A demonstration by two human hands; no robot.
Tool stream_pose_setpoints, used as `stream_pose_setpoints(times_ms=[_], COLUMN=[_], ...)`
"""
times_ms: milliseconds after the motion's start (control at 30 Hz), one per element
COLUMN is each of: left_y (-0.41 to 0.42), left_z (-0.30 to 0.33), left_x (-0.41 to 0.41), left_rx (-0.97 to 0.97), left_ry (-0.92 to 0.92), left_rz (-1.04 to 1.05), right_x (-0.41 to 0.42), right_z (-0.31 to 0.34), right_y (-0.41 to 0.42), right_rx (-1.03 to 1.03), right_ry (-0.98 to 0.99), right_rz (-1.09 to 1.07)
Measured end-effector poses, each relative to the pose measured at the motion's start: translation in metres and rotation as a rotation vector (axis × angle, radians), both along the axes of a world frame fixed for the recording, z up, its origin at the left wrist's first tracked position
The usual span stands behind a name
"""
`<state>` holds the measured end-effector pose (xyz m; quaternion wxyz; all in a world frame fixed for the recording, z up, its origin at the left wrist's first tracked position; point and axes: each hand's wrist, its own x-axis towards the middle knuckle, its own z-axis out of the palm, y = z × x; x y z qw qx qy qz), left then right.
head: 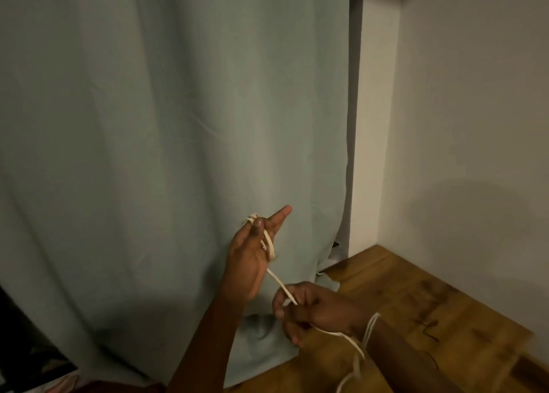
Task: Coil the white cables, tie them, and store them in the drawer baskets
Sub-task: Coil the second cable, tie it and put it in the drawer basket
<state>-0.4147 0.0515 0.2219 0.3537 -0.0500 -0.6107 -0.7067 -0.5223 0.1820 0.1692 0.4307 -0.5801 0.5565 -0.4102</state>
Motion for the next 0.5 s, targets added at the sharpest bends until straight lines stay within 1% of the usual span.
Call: stream_pose_setpoints(times_ms=[33, 67, 100, 133, 167, 200, 233, 267, 300, 333, 400, 433, 467, 500], left_y=[-0.009, -0.015, -0.018, -0.021, -0.02, -0.017, -0.013, -0.007, -0.001, 0.005, 0.012, 0.013, 0.013, 0.014], left_z=[-0.008, -0.015, -0.021, -0.028, -0.034, -0.039, -0.043, -0.044, -0.045, -0.043, -0.033, -0.026, -0.022, -0.016], left_x=[0.001, 0.002, 0.005, 0.008, 0.01, 0.011, 0.011, 0.01, 0.009, 0.008, 0.01, 0.01, 0.009, 0.008], left_rx=[-0.141, -0.286, -0.409, -0.501, -0.574, -0.637, -0.671, -0.647, -0.534, -0.346, 0.074, 0.235, 0.338, 0.406], left_ry=[-0.083, -0.192, -0.301, -0.381, -0.438, -0.488, -0.524, -0.556, -0.558, -0.512, -0.325, -0.219, -0.121, -0.037], left_rz=[0.105, 0.197, 0.265, 0.284, 0.269, 0.246, 0.209, 0.137, 0.026, -0.117, -0.452, -0.603, -0.691, -0.697], right_x=[-0.007, -0.015, -0.024, -0.032, -0.039, -0.046, -0.05, -0.053, -0.055, -0.058, -0.059, -0.057, -0.051, -0.044], right_z=[0.006, 0.014, 0.024, 0.036, 0.049, 0.06, 0.072, 0.082, 0.088, 0.091, 0.085, 0.077, 0.065, 0.05], right_y=[0.008, 0.018, 0.027, 0.035, 0.041, 0.043, 0.041, 0.038, 0.034, 0.029, 0.018, 0.011, 0.004, -0.004], right_rx=[0.055, 0.105, 0.14, 0.133, 0.079, -0.008, -0.105, -0.197, -0.282, -0.354, -0.447, -0.477, -0.491, -0.478], right_ry=[0.082, 0.209, 0.357, 0.499, 0.599, 0.65, 0.668, 0.665, 0.647, 0.608, 0.453, 0.381, 0.32, 0.261], right_rz=[0.046, 0.073, 0.072, 0.039, -0.013, -0.071, -0.13, -0.185, -0.235, -0.283, -0.365, -0.388, -0.395, -0.388])
